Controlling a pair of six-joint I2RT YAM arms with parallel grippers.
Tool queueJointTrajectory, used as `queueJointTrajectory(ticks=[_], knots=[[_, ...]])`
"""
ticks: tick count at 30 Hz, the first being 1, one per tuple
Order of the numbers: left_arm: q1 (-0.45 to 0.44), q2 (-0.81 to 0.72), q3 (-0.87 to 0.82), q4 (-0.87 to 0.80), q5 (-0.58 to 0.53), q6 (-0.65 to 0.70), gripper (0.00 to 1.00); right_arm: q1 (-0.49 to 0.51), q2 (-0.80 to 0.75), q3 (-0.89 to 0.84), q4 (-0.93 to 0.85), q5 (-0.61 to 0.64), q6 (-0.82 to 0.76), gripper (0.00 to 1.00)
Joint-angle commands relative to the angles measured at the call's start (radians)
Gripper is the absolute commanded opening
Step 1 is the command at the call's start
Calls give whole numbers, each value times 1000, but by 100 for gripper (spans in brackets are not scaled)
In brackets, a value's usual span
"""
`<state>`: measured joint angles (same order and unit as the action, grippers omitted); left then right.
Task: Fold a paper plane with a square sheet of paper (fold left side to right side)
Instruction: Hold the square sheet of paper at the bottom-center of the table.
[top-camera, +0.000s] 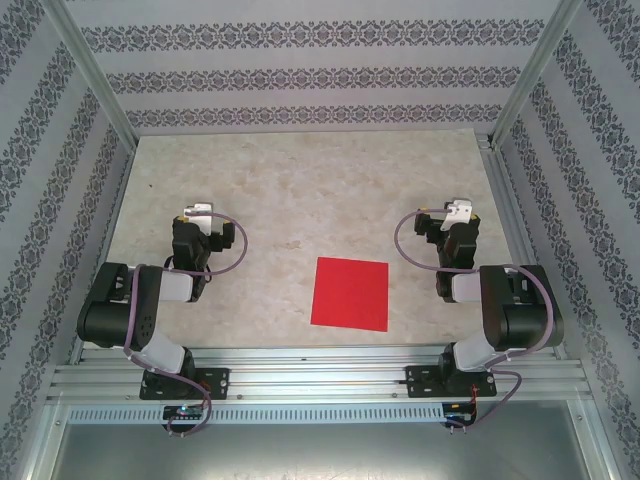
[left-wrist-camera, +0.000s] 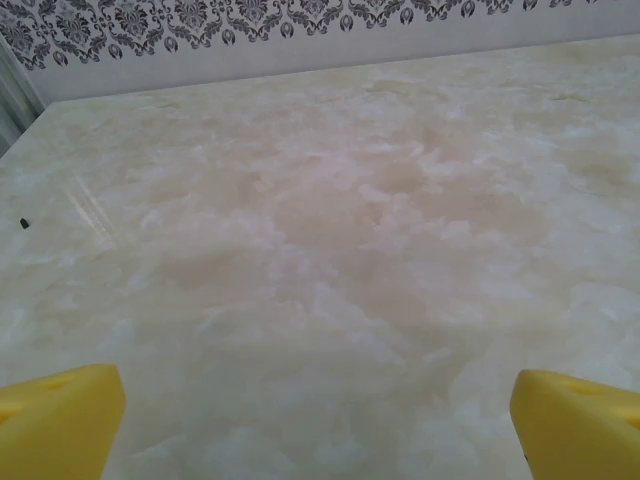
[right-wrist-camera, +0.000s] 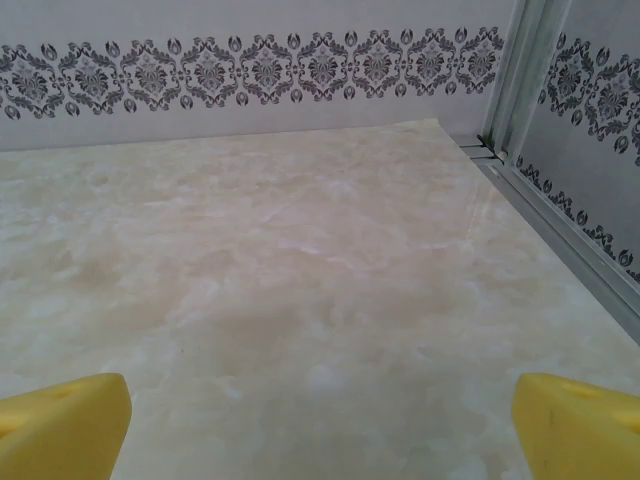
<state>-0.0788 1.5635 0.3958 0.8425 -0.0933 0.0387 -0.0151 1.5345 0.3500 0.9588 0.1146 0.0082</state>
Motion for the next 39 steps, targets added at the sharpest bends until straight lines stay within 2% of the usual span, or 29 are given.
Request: queueJointTrajectory(ticks=[1,18,20,22,25,28,30,34,36,39], knots=[[5,-2,17,-8,12,-14,100,5,2,7,41,10,12,98],[5,-9,19,-9,11,-13,100,3,0,5,43,5,12,98],[5,-48,48,-94,12,-14,100,4,-13,-1,47,18,18,98],[5,-126,103,-263,14,-21,100,14,-82,-2,2,54,10,98],[4,-251,200,-530,43,-120,100,56,-268,63,-321,147,26,98],[-10,-315,285,-705,210,-267,100,89,-406,165,-662,154,158,98],[-56,-323,330,-787,327,-326,100,127,-462,210,-859,148,266,98],[-220,-320,358,-880,494,-380,100,190,-495,271,-1150,97,460,98],[-331,-315,361,-921,533,-396,100,233,-487,281,-1264,57,528,98],[-459,-303,330,-901,573,-455,100,307,-458,285,-1394,64,628,98]])
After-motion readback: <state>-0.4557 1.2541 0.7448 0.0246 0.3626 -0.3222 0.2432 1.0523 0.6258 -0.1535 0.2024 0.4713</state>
